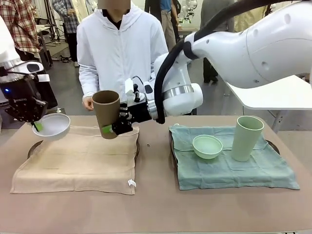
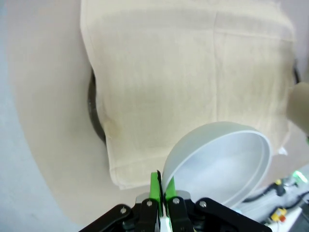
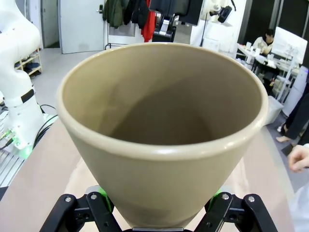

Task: Set up a tray with a mat and arrange the tableware.
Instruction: Place the Picnic Bowl and Reusable plastic cup back onto the Handle tray in front of the human's position.

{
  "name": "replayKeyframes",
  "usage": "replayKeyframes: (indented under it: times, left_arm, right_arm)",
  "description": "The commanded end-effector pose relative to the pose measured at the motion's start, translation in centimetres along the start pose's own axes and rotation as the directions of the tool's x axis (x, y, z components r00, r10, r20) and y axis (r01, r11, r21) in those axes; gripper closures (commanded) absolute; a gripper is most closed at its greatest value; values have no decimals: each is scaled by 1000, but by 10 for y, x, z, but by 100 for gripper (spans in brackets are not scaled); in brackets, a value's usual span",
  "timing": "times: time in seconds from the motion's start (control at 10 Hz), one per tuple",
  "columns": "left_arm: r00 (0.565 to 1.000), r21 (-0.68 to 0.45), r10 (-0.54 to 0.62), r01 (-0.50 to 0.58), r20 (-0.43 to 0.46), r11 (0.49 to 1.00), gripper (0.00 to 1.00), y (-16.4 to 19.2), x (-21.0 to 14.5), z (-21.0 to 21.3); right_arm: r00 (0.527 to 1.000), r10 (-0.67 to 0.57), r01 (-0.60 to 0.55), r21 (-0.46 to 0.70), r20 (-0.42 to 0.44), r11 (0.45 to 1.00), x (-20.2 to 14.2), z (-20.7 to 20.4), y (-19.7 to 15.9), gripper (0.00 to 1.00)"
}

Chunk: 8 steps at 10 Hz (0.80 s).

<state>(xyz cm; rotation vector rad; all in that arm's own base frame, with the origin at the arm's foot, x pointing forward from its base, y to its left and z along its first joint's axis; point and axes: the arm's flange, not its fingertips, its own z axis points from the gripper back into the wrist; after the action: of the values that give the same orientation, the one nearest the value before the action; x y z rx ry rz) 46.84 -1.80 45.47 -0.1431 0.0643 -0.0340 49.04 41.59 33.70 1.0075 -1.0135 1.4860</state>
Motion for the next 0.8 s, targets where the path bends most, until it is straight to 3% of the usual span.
replayKeyframes:
  times: [0.0,0.7]
  left_arm:
    - [999,35,18,-19,26,999,96,-6,4,-25]
    - [1000,23,13,-13,3,1000,96,-6,16,-79]
  right_arm:
    - [999,-27,27,13,28,1000,-13,-9,6,18]
    - [995,-91,89,53,28,995,-59,-28,16,18]
